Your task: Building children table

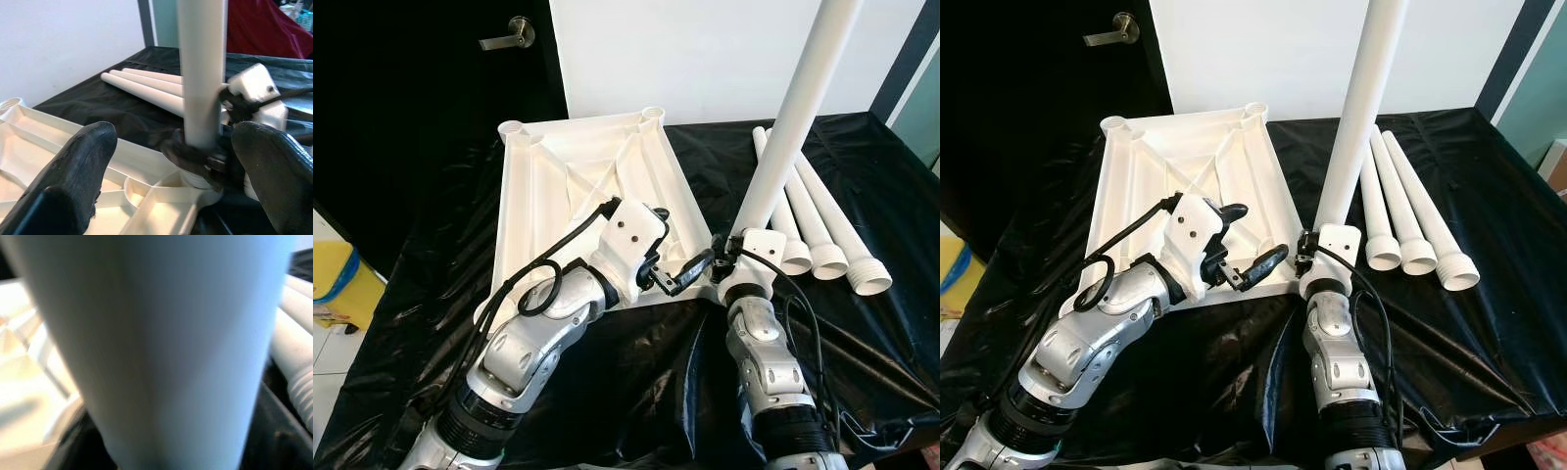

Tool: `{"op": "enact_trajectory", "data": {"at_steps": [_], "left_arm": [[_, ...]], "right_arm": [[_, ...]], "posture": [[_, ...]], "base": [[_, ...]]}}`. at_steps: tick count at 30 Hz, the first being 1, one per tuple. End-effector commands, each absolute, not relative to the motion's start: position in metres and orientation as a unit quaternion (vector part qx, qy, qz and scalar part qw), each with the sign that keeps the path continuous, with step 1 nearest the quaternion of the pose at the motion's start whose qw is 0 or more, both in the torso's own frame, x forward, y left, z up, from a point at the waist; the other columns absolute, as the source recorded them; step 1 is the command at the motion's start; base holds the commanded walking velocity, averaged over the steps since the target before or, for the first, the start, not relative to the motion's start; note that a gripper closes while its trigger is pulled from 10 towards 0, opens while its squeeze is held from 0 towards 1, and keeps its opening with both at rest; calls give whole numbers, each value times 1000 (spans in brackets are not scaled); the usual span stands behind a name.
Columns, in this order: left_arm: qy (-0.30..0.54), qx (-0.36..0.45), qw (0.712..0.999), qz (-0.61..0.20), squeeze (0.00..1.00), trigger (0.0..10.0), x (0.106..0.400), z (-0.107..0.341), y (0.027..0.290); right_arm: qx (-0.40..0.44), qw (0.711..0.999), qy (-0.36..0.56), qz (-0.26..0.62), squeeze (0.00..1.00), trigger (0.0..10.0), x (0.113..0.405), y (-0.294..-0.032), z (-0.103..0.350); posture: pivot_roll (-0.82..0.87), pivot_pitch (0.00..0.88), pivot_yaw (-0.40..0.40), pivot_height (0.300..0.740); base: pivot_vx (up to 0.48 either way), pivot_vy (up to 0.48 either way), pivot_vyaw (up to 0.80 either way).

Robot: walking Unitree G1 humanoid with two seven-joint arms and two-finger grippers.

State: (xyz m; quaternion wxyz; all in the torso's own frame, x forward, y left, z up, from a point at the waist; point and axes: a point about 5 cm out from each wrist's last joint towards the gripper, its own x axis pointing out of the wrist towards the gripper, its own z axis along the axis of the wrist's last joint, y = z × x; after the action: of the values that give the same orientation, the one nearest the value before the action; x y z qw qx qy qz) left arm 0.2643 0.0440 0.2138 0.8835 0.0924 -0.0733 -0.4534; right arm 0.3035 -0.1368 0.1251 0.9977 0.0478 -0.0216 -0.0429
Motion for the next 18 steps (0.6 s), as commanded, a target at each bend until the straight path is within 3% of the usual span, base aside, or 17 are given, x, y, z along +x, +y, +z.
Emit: {"op": "enact_trajectory", "data": {"at_steps": [1,5,6,7,18], "left_arm": [[-70,104,862,-492,0,10000,263,211,41],[-68,102,862,-493,0,10000,264,209,41],[-58,111,861,-493,0,10000,263,201,41],[-51,115,860,-495,0,10000,262,195,42],[-12,152,841,-520,0,10000,253,168,46]], "right_arm": [[43,999,-17,-29,1000,10000,303,-140,122],[36,999,-36,4,1000,10000,305,-148,132],[30,998,-40,48,1000,10000,305,-152,134],[20,997,-39,67,0,10000,304,-156,133],[-58,974,-47,215,0,10000,311,-177,141]], "posture": [[-92,25,31,740],[-104,26,27,740],[-112,30,26,740],[-115,30,21,740],[-94,24,20,740]], "base": [[0,0,0],[0,0,0],[0,0,0],[0,0,0],[0,0,0]]}}
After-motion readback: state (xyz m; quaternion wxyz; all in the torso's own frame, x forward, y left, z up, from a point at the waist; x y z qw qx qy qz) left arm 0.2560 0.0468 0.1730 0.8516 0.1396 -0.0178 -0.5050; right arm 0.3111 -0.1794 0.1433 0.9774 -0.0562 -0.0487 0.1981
